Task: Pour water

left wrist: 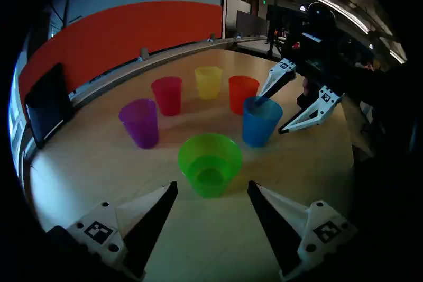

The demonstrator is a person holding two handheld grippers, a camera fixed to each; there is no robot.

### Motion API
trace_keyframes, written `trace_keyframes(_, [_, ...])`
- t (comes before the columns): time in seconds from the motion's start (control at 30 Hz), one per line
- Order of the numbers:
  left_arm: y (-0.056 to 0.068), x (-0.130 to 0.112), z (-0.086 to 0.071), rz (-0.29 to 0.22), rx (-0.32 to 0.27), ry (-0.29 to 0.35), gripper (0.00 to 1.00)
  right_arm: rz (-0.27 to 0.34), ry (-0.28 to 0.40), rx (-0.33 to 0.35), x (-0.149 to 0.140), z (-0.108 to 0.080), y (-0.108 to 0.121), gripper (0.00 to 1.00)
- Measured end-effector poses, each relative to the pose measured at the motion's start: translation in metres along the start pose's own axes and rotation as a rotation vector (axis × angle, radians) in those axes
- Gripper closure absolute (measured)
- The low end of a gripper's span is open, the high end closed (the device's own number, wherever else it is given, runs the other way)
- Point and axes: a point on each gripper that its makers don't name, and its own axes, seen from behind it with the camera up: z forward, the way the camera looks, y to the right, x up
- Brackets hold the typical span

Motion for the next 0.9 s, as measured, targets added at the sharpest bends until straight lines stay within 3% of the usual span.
trace_keyframes(0.4, [0.000,-0.001,-0.016,-0.010,0.051,0.024,0.01,0.023,0.022,-0.066,-0.013,-0.033,0.010,0.00])
trace_keyframes(0.9, [-0.006,0.001,-0.037,-0.063,0.164,0.099,0.01,0.086,0.075,-0.159,-0.025,-0.069,0.024,0.00])
